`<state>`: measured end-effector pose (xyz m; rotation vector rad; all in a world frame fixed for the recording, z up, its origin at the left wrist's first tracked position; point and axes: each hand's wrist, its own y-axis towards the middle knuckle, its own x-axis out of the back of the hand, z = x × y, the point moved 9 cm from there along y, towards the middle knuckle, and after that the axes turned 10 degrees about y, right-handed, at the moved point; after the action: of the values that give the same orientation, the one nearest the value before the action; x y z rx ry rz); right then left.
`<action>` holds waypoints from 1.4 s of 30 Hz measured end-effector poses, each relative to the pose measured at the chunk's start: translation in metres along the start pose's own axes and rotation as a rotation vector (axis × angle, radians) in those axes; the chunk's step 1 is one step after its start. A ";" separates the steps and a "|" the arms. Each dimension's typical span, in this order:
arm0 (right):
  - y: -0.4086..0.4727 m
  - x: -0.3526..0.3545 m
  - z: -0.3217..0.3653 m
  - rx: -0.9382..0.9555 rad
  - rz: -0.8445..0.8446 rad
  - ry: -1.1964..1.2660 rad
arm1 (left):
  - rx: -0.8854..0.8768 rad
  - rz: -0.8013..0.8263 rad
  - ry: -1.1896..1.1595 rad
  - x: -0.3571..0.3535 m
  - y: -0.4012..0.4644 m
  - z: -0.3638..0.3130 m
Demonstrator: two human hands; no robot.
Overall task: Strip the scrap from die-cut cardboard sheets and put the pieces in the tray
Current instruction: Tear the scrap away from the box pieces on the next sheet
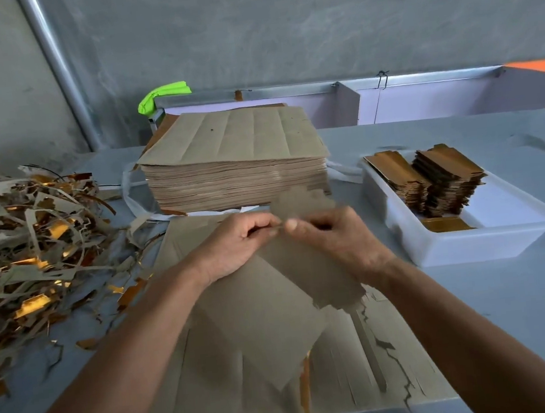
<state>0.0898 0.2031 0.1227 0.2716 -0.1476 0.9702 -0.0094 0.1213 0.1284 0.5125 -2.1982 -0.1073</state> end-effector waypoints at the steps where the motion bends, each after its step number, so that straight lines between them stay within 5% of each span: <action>1: 0.001 -0.003 -0.002 -0.019 0.024 -0.022 | -0.010 -0.023 0.024 0.002 0.002 -0.001; 6: 0.007 0.017 -0.025 -0.112 -0.122 -0.052 | 0.027 -0.230 0.182 0.023 -0.008 0.014; 11: 0.005 0.043 -0.041 -0.182 -0.319 0.071 | -0.075 -0.260 0.500 0.027 -0.020 0.012; 13: 0.001 0.064 -0.044 -0.199 -0.519 0.257 | -0.211 -0.169 0.654 0.004 -0.024 0.006; 17: 0.000 0.091 -0.044 -0.152 -0.720 0.565 | -0.188 0.155 0.777 -0.055 -0.027 0.025; 19: -0.002 0.099 -0.043 -0.114 -0.808 0.655 | -0.163 0.127 0.627 -0.060 -0.022 0.024; 22: 0.000 0.097 -0.044 -0.070 -0.872 0.726 | 0.047 -0.021 0.085 -0.053 -0.013 0.017; 26: 0.004 0.073 -0.054 -0.086 -0.840 0.800 | 0.399 0.111 -0.585 -0.105 -0.011 0.007; 30: 0.001 0.076 -0.061 -0.125 -0.844 0.774 | 0.448 0.188 -0.740 -0.121 -0.021 0.003; 34: -0.012 0.122 -0.061 -0.095 -0.982 0.675 | 0.381 0.051 -0.559 -0.075 -0.025 0.017; 38: -0.014 0.129 -0.071 -0.184 -0.847 0.466 | 0.476 -0.310 -0.083 0.000 -0.027 0.052; 42: -0.017 0.094 -0.089 -0.302 -0.657 0.369 | 0.685 -0.209 0.620 0.009 -0.050 0.081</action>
<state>0.1565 0.2940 0.0581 -0.1398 0.1306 0.3234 -0.0604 0.0644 0.0718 0.9964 -1.5233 0.6340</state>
